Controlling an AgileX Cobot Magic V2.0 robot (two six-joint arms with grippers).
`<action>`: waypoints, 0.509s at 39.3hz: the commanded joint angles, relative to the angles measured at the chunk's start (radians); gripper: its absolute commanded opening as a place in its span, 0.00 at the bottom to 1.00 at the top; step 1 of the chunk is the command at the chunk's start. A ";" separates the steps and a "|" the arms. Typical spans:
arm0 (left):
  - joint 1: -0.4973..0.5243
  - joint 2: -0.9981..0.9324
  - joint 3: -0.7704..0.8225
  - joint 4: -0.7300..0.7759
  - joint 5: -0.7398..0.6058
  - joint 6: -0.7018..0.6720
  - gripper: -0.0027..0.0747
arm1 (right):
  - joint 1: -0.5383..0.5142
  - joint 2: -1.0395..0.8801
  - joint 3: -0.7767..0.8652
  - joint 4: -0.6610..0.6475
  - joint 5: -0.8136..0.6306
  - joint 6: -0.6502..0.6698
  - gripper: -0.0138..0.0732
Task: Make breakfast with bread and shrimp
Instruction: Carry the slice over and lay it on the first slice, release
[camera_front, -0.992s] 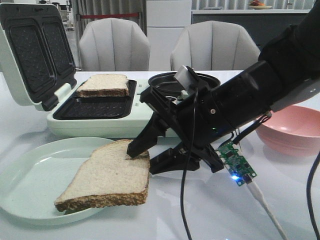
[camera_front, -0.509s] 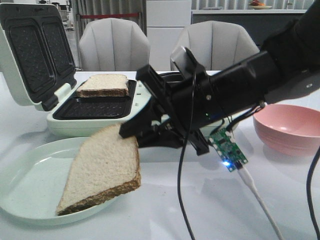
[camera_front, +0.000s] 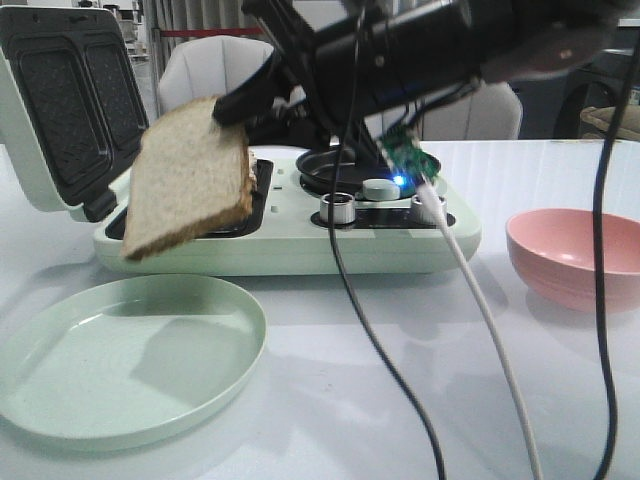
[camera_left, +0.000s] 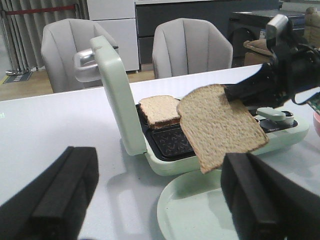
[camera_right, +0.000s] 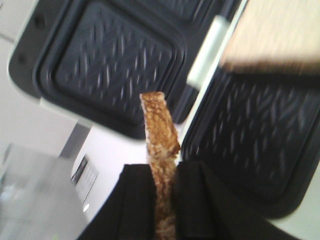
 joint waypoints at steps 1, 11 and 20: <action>-0.006 0.004 -0.023 -0.008 -0.079 -0.009 0.76 | -0.001 -0.033 -0.096 0.114 -0.019 -0.011 0.42; -0.006 0.004 -0.023 -0.008 -0.079 -0.009 0.77 | -0.001 0.113 -0.285 0.114 -0.017 0.014 0.42; -0.006 0.004 -0.023 -0.008 -0.079 -0.009 0.76 | -0.001 0.201 -0.339 0.111 0.020 0.050 0.43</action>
